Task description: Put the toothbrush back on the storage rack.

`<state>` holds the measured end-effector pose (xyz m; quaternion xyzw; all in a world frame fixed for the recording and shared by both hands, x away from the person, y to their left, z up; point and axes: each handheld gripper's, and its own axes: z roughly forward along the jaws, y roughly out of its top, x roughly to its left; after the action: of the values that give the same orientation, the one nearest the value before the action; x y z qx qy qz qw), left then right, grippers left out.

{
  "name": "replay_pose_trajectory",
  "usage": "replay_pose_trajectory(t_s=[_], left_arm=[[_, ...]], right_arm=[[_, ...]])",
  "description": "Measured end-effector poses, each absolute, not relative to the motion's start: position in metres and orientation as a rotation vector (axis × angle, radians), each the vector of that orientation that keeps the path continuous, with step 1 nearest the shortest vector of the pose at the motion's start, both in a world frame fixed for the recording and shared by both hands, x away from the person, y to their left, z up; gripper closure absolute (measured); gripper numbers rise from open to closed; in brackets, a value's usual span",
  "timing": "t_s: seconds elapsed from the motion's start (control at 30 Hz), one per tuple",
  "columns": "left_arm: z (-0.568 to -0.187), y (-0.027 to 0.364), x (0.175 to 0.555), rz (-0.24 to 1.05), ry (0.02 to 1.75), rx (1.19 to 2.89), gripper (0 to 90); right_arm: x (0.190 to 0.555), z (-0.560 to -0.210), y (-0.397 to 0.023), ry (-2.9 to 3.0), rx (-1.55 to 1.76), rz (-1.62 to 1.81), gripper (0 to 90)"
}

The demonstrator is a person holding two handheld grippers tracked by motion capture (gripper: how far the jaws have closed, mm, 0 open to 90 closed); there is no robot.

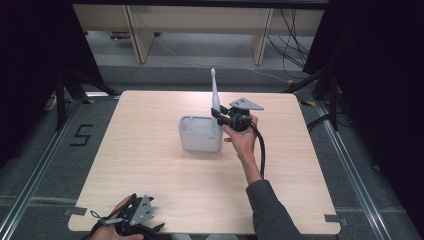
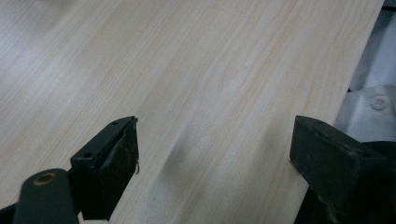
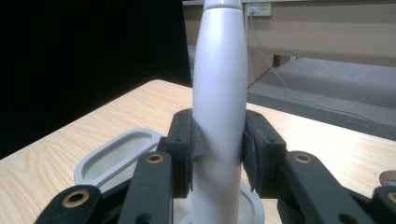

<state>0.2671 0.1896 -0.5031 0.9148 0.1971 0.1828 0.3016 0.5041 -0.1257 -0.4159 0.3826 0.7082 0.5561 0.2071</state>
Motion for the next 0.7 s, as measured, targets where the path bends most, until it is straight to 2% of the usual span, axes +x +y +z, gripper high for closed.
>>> replay_pose_trajectory(t_s=[0.7], left_arm=[[-0.503, 0.190, 0.267, 0.487, 0.526, 2.422, 15.3]], right_arm=[[0.499, -0.430, -0.129, 1.998, 1.069, 1.501, 66.1]])
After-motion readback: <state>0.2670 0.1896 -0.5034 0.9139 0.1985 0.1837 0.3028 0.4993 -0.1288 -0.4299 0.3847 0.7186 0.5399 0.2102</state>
